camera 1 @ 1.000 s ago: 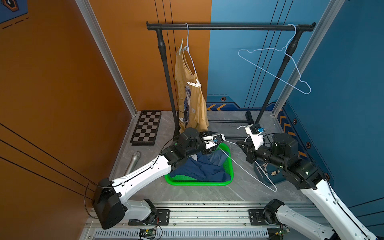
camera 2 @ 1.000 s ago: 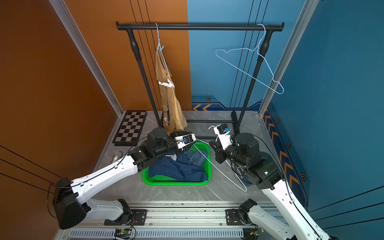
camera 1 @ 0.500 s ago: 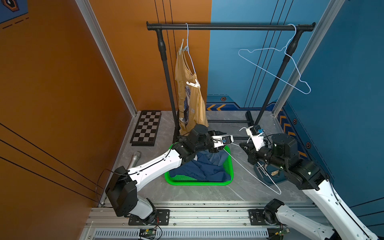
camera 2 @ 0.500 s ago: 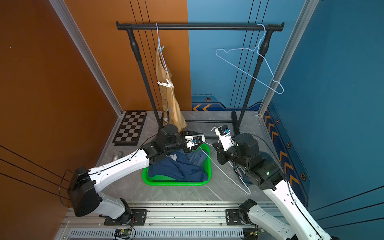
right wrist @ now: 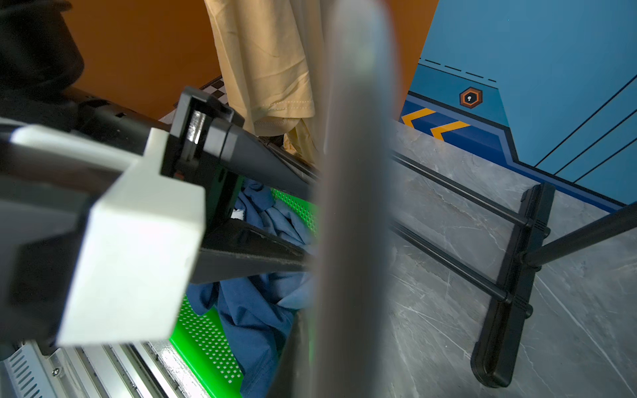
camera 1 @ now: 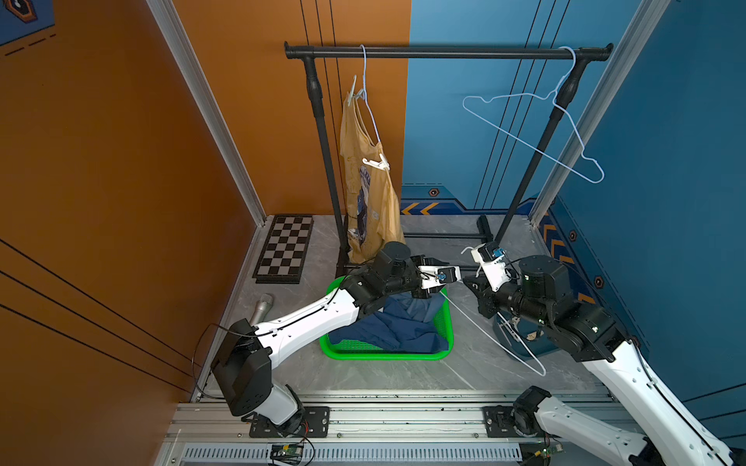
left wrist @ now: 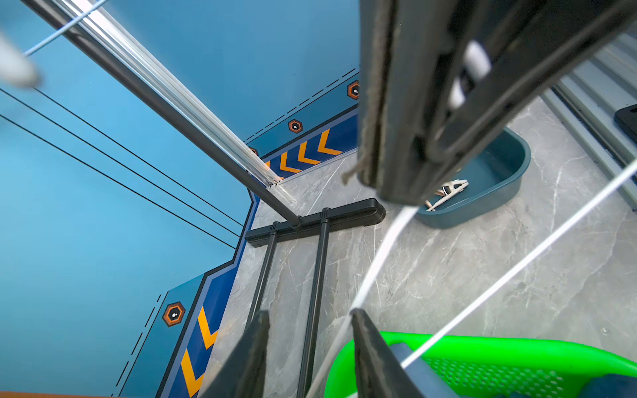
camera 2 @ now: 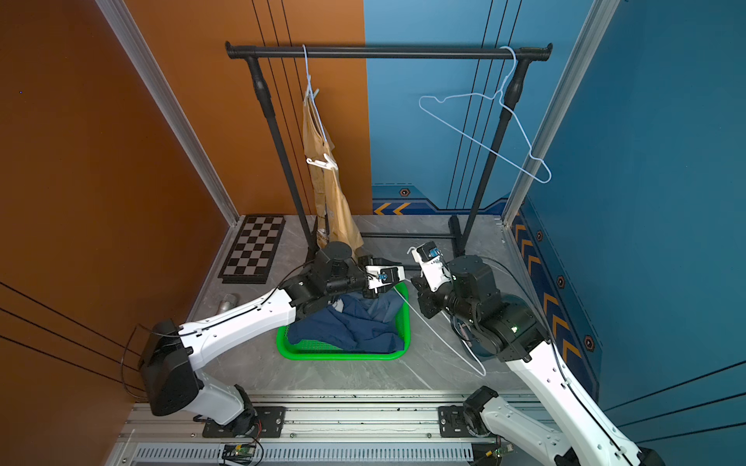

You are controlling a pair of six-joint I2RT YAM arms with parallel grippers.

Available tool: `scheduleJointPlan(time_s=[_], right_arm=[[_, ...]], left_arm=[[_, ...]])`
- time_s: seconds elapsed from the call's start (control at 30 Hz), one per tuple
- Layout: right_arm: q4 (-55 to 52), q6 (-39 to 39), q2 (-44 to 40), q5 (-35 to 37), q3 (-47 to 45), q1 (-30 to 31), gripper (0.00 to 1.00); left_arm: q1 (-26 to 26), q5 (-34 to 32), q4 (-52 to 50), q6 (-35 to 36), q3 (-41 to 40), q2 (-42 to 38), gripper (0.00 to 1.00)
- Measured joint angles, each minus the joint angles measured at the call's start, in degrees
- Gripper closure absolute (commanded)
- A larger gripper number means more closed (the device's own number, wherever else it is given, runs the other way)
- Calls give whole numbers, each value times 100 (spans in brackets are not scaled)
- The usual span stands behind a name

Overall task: Remove the clothespins securing t-shirts to the hanger
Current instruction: Place the hanger on the clothes rail.

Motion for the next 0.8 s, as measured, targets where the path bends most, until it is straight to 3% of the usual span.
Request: scheduleJointPlan(time_s=[0.37,0.67,0.7,0.8], right_arm=[[44,-107,22,57,11,133,100],[258,-125,22,-28,11,177,100],[278,-138,20,-13,11,175,97],[317,-164,-13,103,11,162,69]], left_arm=[[-155,39,20,-2,85,181,68],[-157,20,24,9,114,192,90],[-157,22,15,46,114,192,92],[-166,52,-17,109,114,192,94]])
